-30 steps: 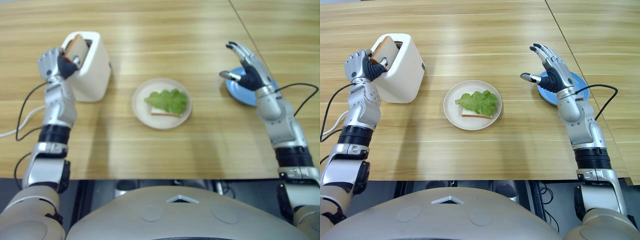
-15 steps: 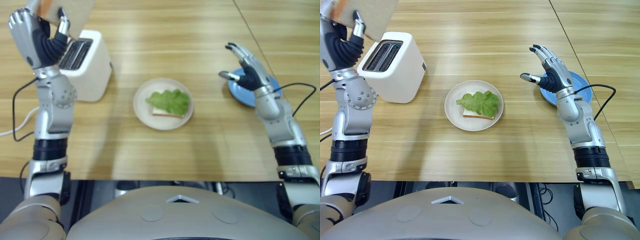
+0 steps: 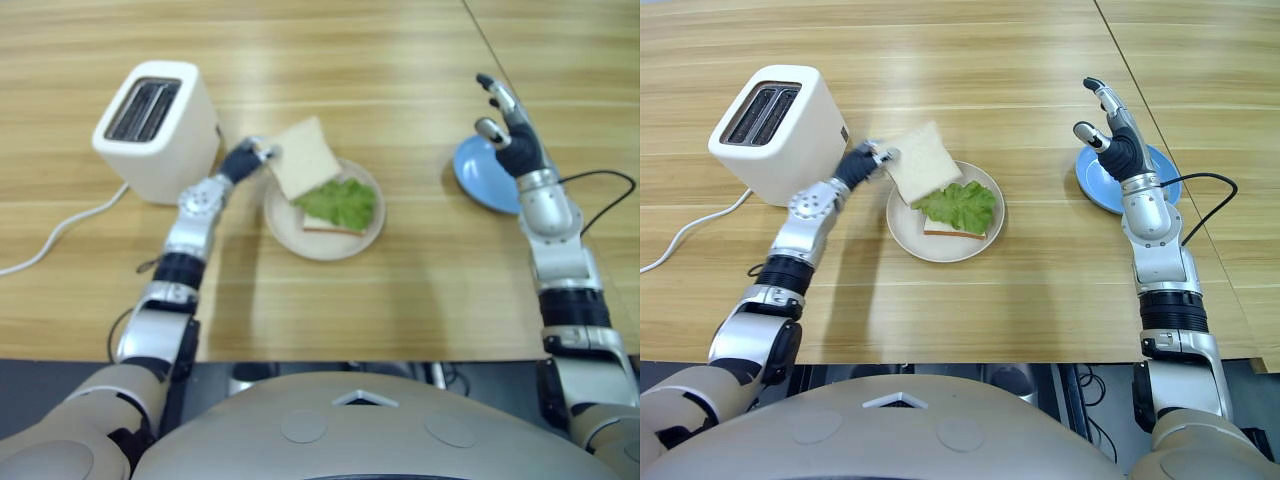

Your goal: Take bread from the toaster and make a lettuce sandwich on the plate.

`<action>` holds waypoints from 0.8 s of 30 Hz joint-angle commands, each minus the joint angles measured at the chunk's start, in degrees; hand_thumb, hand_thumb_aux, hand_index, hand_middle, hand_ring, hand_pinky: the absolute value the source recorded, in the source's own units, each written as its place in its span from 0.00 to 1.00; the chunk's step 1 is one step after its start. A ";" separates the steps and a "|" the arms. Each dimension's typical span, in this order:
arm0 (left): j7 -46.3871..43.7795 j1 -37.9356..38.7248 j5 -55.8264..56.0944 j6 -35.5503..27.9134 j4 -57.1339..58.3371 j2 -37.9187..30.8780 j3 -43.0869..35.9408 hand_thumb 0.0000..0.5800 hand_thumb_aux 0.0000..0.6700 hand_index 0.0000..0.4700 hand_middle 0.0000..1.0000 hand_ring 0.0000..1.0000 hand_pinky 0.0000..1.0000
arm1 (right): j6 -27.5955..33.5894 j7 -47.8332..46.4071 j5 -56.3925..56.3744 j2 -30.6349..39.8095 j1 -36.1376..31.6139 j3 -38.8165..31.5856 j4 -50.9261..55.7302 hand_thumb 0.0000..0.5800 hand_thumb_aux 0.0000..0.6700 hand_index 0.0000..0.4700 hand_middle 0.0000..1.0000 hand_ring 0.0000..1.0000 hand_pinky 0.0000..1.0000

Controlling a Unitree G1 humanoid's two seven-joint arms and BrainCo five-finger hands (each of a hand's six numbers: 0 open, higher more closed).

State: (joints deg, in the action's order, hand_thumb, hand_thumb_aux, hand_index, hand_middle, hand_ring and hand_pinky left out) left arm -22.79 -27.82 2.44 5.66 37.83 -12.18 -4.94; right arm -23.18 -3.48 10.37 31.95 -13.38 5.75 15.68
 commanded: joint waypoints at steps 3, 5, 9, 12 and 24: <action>-2.46 -6.09 -2.42 3.46 9.17 2.28 -1.91 1.00 1.00 0.98 1.00 1.00 1.00 | -0.15 -1.39 -0.30 -0.81 -0.21 -0.60 1.78 0.00 0.00 0.00 0.00 0.00 0.00; -1.72 -8.38 -3.90 4.41 12.43 2.97 -2.51 1.00 1.00 0.98 1.00 1.00 1.00 | -0.19 -1.59 0.03 -0.96 -0.37 -1.05 2.07 0.00 0.00 0.00 0.00 0.00 0.00; -2.00 -10.89 -5.22 6.22 15.90 4.48 -3.17 1.00 1.00 0.98 1.00 1.00 1.00 | -0.27 -1.55 0.67 -1.12 -0.30 -1.69 2.48 0.00 0.00 0.00 0.00 0.00 0.00; -2.77 -11.41 -6.06 7.23 16.35 4.96 -3.67 1.00 1.00 0.98 1.00 1.00 1.00 | -0.30 -1.49 0.98 -1.24 -0.12 -1.93 2.40 0.00 0.00 0.00 0.00 0.00 0.00; -8.74 -13.19 -7.45 6.51 20.86 4.56 -4.48 1.00 1.00 0.98 1.00 1.00 1.00 | -0.23 -1.51 2.31 -1.54 0.44 -2.28 2.24 0.00 0.00 0.00 0.00 0.00 0.00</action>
State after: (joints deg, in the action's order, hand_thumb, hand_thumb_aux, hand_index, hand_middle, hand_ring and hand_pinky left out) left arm -30.98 -39.82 -4.03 12.89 56.75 -7.26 -8.80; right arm -23.53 -4.60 11.83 30.50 -13.42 4.15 17.53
